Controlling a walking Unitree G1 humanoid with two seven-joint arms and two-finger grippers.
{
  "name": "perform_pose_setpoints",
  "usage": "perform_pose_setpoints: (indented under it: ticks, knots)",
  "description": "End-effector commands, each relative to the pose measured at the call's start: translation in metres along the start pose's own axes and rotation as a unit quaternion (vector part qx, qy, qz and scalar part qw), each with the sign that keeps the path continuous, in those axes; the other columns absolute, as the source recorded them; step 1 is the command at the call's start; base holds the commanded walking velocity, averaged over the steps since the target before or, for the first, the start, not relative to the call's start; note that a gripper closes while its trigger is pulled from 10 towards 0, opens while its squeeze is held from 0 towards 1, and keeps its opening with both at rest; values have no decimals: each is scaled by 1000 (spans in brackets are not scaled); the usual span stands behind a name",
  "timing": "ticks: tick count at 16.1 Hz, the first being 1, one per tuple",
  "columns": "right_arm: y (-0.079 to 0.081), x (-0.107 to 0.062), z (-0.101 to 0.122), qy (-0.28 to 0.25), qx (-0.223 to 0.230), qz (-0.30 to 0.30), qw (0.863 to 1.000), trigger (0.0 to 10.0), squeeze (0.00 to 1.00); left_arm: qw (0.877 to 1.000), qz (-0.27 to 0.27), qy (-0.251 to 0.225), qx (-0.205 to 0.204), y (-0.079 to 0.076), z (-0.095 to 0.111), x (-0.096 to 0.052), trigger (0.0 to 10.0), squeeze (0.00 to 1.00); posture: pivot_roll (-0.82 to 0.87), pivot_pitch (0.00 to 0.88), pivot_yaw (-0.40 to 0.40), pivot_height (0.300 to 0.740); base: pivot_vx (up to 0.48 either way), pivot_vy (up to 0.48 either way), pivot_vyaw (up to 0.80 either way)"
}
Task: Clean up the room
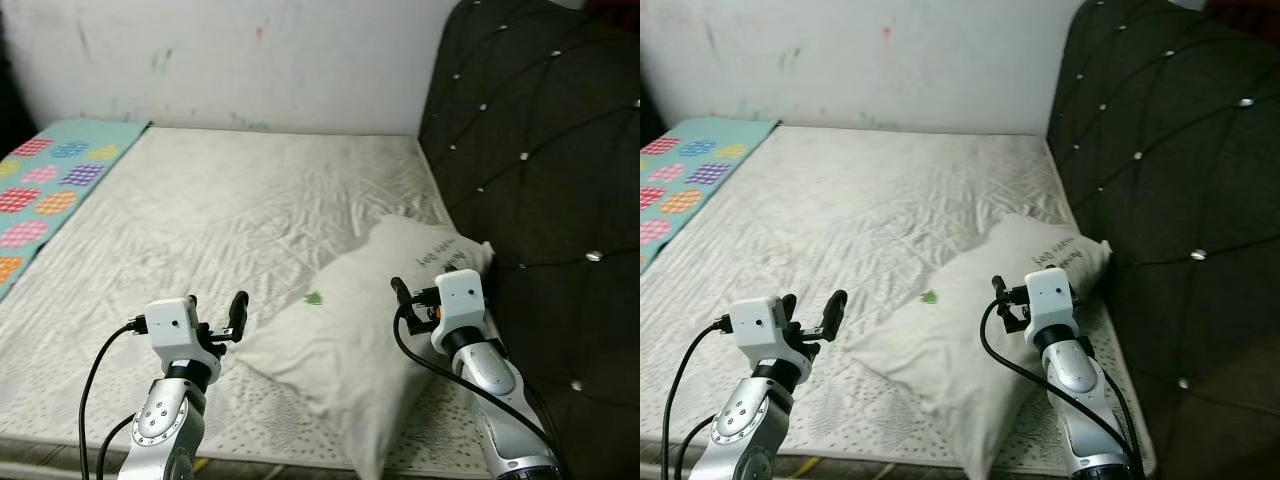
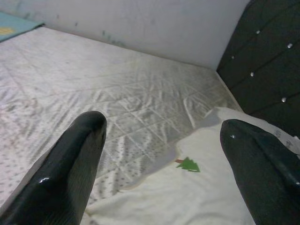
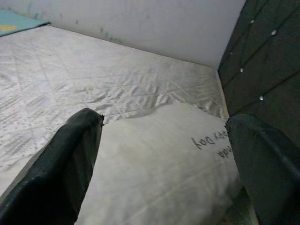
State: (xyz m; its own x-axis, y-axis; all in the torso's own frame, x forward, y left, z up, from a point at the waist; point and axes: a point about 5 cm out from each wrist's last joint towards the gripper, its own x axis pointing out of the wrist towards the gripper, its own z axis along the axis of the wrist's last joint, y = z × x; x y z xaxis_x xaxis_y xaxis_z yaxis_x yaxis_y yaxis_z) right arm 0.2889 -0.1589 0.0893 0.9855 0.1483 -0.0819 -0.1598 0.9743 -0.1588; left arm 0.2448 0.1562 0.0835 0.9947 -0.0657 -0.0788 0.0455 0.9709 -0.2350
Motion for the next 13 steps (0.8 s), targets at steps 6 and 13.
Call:
perform_pose_setpoints:
  ticks: [6, 13]
  knots:
    - [-1, 2, 2, -3, -2, 6, 1000, 10000, 0, 1000, 4, 1, -6, -1, 0, 1, 10000, 0, -103, 0, -1, 740, 0, 0, 0]
    - [-1, 3, 3, -3, 2, 3, 1000, 10000, 0, 1000, 11, 7, -16, 1, -2, 1, 10000, 0, -102, 0, -2, 740, 0, 229, 0]
